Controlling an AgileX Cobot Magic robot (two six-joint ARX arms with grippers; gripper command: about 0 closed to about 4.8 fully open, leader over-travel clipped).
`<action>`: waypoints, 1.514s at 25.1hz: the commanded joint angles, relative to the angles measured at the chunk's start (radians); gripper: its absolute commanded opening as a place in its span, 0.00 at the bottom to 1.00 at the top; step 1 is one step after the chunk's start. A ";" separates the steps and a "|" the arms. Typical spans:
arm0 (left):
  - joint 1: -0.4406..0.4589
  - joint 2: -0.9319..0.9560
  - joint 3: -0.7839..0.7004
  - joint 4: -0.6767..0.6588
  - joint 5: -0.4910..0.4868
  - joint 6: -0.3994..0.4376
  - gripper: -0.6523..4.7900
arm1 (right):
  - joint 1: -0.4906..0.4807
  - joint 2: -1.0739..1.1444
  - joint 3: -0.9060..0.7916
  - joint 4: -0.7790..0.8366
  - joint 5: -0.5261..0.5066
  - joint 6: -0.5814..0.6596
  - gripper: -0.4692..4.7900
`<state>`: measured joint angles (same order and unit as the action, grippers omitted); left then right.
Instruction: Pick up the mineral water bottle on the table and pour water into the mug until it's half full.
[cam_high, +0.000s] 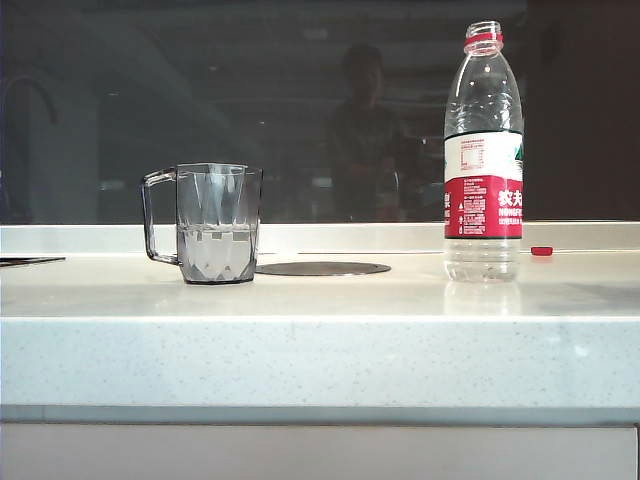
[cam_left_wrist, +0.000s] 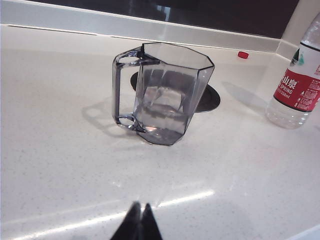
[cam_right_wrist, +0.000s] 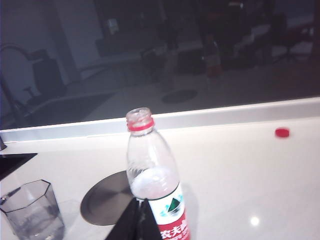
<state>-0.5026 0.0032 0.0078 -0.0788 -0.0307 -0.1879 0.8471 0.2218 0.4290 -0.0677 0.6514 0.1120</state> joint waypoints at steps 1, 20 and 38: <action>0.000 0.001 0.004 0.012 0.001 0.005 0.11 | -0.001 -0.042 0.004 -0.010 0.001 -0.038 0.12; 0.000 0.000 0.004 0.013 0.001 0.005 0.11 | -0.741 -0.118 -0.274 0.200 -0.635 -0.037 0.12; 0.000 0.001 0.004 0.012 0.001 0.005 0.11 | -0.864 -0.224 -0.401 0.219 -0.636 -0.038 0.12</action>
<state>-0.5026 0.0032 0.0078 -0.0788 -0.0303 -0.1879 -0.0174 0.0006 0.0326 0.1207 0.0174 0.0772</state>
